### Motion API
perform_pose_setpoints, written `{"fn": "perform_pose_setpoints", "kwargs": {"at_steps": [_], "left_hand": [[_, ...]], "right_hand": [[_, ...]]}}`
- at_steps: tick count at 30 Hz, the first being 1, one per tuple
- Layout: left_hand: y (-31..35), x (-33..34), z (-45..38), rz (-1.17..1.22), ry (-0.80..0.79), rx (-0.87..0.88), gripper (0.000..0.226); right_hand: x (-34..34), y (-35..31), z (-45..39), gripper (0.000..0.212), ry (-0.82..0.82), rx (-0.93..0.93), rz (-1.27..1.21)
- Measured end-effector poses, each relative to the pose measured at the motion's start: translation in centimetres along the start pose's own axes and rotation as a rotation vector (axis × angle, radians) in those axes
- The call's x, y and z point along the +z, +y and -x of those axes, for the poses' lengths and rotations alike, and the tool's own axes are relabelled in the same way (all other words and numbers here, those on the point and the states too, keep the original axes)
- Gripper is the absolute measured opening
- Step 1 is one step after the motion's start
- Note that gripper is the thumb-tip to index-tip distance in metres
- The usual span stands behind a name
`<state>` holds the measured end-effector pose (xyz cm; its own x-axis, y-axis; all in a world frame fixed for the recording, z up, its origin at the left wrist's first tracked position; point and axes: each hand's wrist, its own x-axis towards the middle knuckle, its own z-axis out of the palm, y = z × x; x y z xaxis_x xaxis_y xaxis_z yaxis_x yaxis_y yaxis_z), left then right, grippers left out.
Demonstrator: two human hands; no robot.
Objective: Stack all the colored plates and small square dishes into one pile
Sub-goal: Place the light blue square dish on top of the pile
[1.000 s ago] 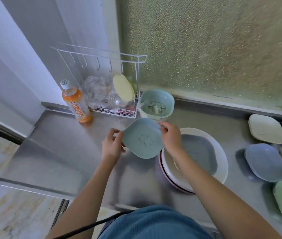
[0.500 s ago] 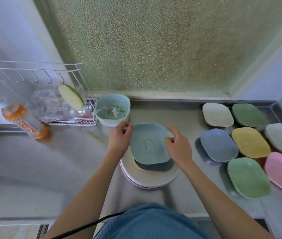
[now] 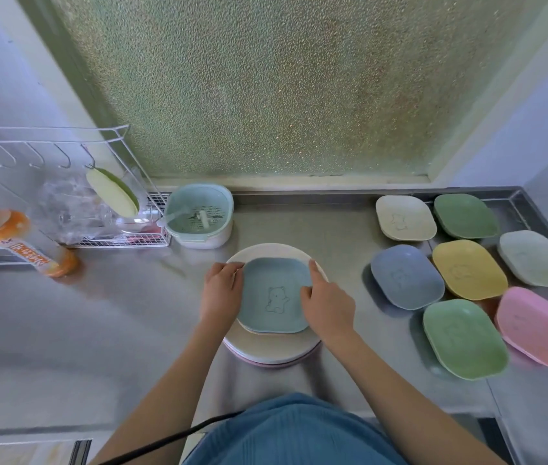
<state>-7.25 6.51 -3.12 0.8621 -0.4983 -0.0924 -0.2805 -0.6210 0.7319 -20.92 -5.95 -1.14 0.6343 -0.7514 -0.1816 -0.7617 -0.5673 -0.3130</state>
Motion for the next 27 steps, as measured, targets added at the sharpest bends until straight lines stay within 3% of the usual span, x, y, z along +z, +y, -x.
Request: {"fn": "perform_pose_setpoints", "kwargs": {"at_steps": [4, 7, 11, 13, 20, 27], "left_hand": [[-0.2, 0.0, 0.2, -0.054, 0.07, -0.016, 0.031], [-1.0, -0.2, 0.2, 0.048, 0.02, -0.168, 0.043], [-0.8, -0.2, 0.1, 0.345, -0.102, -0.314, 0.046], [-0.6, -0.3, -0.3, 0.473, -0.116, -0.356, 0.044], [0.2, 0.6, -1.2, 0.52, -0.212, -0.362, 0.044], [3.4, 4.4, -1.3, 0.532, -0.272, -0.318, 0.049]], "right_hand": [[0.5, 0.2, 0.2, 0.052, 0.057, 0.04, -0.143], [1.3, 2.0, 0.2, 0.05, 0.176, 0.081, -0.181], [3.0, 2.7, 0.4, 0.05, -0.008, 0.175, -0.614], [3.6, 2.2, 0.8, 0.046, -0.009, 0.178, -0.774], [2.9, 2.9, -0.1, 0.042, 0.055, 0.231, -0.917], [1.1, 6.8, -3.5, 0.041, 0.104, 0.245, -0.874]]}}
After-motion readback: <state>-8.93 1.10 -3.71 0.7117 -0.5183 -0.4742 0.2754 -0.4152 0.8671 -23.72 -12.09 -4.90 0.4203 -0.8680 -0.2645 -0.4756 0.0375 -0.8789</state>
